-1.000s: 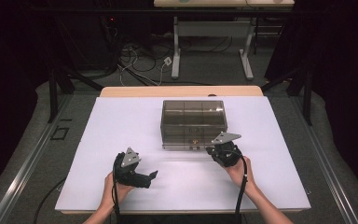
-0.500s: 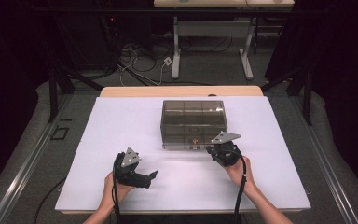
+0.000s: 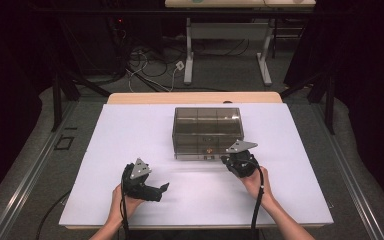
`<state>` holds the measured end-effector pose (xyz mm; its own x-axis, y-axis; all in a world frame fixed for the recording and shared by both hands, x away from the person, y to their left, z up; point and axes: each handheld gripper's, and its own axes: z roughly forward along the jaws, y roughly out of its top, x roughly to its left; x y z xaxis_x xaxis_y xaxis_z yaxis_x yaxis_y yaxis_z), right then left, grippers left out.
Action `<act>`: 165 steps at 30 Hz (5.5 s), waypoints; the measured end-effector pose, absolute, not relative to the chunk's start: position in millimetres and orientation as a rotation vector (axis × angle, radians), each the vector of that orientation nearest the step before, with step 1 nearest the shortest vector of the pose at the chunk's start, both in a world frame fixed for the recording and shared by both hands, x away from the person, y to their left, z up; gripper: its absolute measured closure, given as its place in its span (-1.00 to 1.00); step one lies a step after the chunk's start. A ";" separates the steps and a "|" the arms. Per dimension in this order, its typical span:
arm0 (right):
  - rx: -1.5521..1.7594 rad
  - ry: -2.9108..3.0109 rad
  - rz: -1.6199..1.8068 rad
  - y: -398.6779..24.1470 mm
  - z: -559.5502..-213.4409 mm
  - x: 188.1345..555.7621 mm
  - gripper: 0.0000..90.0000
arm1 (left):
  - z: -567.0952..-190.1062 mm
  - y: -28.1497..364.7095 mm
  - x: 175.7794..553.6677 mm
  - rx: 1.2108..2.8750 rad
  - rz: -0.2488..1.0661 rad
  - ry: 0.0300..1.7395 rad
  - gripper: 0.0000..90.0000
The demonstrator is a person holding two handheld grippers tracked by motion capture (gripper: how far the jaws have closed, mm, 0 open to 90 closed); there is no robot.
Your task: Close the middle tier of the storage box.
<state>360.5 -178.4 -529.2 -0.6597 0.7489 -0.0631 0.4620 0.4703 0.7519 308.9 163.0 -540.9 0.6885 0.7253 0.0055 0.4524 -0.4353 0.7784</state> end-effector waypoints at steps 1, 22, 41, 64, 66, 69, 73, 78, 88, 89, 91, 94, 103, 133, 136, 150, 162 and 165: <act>1.029 2.344 1.009 -178.4 -529.1 360.2 1.00 | -540.8 163.1 308.9 2.099 0.443 0.898 -1.00; 1.008 2.345 0.974 -167.8 -531.8 373.4 1.00 | -540.9 166.0 310.6 2.106 0.439 0.902 -1.00; 1.015 2.347 0.963 -163.9 -527.3 380.0 1.00 | -540.3 167.1 310.5 2.096 0.449 0.905 -1.00; 1.042 2.341 0.957 -162.2 -528.3 391.6 1.00 | -541.0 166.6 310.8 2.099 0.453 0.905 -1.00; 1.041 2.340 0.961 -161.9 -528.2 392.8 1.00 | -541.2 166.9 311.0 2.098 0.450 0.902 -1.00; 1.051 2.334 0.960 -161.7 -528.3 394.3 1.00 | -541.2 167.1 311.0 2.097 0.452 0.904 -1.00; 1.053 2.341 0.957 -161.4 -527.9 396.1 1.00 | -541.0 166.8 310.9 2.106 0.454 0.900 -1.00; 1.062 2.339 0.951 -160.0 -527.8 397.1 1.00 | -541.2 167.1 311.0 2.103 0.450 0.898 -1.00; 1.078 2.330 0.968 -160.7 -530.5 401.9 1.00 | -541.3 167.0 311.1 2.105 0.451 0.898 -1.00; 1.079 2.332 0.965 -161.0 -530.7 402.2 1.00 | -541.2 166.8 311.0 2.108 0.455 0.900 -1.00; 1.087 2.329 0.970 -161.3 -531.6 402.9 1.00 | -541.4 166.9 311.1 2.104 0.452 0.899 -1.00; 1.090 2.324 0.980 -161.2 -532.3 404.1 1.00 | -540.9 166.3 310.3 2.098 0.454 0.906 -1.00; 1.100 2.322 0.992 -161.7 -533.5 404.9 1.00 | -540.9 166.1 310.8 2.108 0.446 0.903 -1.00; 1.100 2.324 1.018 -162.3 -529.9 405.1 0.97 | -541.0 167.4 308.2 2.116 0.462 0.901 -1.00; 1.104 2.320 1.034 -163.1 -530.5 404.5 0.88 | -541.3 167.1 308.1 2.112 0.463 0.904 -1.00; 1.114 2.393 1.050 -173.8 -524.4 391.3 -0.25 | -537.7 165.4 307.4 2.117 0.478 0.917 -1.00; 1.077 2.439 1.048 -186.4 -521.4 364.2 -0.78 | -536.6 172.5 303.6 2.108 0.462 0.928 -1.00; 1.085 2.436 1.062 -188.8 -521.4 359.2 -0.83 | -535.1 172.4 300.9 2.107 0.475 0.925 -1.00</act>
<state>359.2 -188.8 -521.4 -0.6829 0.7290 0.0473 0.5309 0.4508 0.7176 300.9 172.4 -535.1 0.6668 0.7447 0.0281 0.4569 -0.4384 0.7740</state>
